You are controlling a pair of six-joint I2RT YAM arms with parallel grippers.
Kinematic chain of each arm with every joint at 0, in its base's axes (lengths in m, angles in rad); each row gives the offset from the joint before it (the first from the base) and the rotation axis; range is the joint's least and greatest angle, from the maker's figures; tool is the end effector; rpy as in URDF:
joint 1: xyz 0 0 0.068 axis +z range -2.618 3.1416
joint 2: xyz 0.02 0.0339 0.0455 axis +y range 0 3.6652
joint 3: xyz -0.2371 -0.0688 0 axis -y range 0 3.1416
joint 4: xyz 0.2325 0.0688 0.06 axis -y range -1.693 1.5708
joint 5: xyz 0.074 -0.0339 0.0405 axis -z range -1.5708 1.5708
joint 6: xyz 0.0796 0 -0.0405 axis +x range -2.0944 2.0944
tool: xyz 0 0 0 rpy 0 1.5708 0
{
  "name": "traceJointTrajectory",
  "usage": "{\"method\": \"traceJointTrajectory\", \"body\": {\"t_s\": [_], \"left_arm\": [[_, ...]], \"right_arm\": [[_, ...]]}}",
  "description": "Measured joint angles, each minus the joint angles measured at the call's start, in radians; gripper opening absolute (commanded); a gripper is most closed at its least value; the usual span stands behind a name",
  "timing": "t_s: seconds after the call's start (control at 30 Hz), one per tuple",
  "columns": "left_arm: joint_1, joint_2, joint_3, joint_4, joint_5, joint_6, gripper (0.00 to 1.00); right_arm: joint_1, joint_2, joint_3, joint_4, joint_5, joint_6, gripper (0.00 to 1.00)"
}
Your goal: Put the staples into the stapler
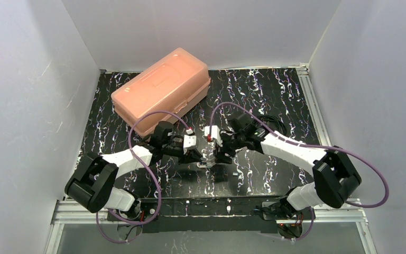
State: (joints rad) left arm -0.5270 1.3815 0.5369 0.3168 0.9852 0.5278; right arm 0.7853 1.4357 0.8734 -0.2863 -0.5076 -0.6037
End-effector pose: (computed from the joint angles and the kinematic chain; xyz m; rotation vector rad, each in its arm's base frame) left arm 0.2057 -0.1964 0.1529 1.4613 1.3457 -1.0184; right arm 0.1930 0.2477 0.1675 -1.7030 1.6802 0.6966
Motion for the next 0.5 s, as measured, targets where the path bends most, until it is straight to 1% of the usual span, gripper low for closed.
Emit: {"method": "traceJointTrajectory", "body": {"t_s": [0.13,0.27,0.5], "left_arm": [[-0.043,0.001,0.0,-0.003,-0.029,0.023,0.0],[-0.053,0.014,0.0,-0.003,-0.053,0.039,0.0],[-0.06,0.044,-0.001,-0.003,-0.085,0.064,0.0]], "right_arm": [[-0.089,-0.055,0.0,-0.003,-0.029,-0.007,0.7],[-0.175,-0.086,0.0,-0.003,-0.046,-0.009,0.69],[-0.223,-0.092,0.0,-0.003,-0.065,-0.01,0.69]]}}
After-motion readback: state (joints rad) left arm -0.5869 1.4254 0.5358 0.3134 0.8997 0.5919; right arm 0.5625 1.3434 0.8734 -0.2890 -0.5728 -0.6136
